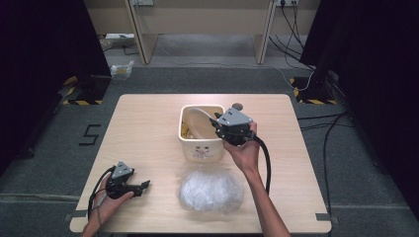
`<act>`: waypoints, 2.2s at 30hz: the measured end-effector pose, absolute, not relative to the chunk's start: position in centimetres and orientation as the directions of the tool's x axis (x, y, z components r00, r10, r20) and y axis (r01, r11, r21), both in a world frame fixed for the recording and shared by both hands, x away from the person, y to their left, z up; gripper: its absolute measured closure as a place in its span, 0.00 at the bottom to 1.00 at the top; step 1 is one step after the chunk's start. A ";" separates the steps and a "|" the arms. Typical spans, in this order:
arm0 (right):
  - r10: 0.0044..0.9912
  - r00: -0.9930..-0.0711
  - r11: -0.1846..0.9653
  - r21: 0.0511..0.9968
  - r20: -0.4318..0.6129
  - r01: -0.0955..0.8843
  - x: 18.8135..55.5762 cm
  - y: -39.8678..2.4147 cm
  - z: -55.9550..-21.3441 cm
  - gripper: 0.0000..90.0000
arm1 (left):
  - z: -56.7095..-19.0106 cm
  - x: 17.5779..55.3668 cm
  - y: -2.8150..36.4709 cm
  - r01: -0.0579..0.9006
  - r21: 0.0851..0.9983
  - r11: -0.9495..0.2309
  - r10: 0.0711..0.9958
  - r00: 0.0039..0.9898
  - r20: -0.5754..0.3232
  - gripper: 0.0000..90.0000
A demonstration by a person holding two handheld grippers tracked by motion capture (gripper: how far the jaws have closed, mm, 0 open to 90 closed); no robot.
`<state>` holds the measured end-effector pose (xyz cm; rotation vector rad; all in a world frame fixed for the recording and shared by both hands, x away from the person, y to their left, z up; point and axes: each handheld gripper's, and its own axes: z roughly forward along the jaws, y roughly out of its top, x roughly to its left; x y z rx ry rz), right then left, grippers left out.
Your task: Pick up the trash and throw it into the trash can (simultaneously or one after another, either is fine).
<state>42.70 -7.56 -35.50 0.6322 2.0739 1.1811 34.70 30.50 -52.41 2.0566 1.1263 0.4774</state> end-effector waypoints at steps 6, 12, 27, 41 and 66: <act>0.686 -0.666 0.470 0.877 -0.294 0.097 41.6 -8.4 -35.3 0.70 | -52.4 34.7 30.5 0.565 0.748 -0.348 0.837 0.547 -0.024 0.19; 0.685 -0.676 0.467 0.876 -0.272 0.120 40.1 -9.5 -35.7 0.61 | -52.4 34.7 30.5 0.565 0.748 -0.349 0.837 0.547 -0.023 0.19; 0.698 -0.693 0.415 0.891 -0.183 0.183 36.0 -11.8 -37.7 0.44 | -52.4 34.7 30.5 0.565 0.747 -0.350 0.837 0.547 -0.023 0.19; 0.649 -0.755 0.402 0.883 -0.090 0.240 33.1 -10.4 -40.0 0.35 | -52.4 34.7 30.5 0.565 0.747 -0.349 0.836 0.548 -0.023 0.19; 0.572 -0.820 0.489 0.804 -0.003 0.338 33.2 -6.9 -44.9 0.29 | -52.4 34.7 30.5 0.564 0.748 -0.349 0.837 0.547 -0.023 0.19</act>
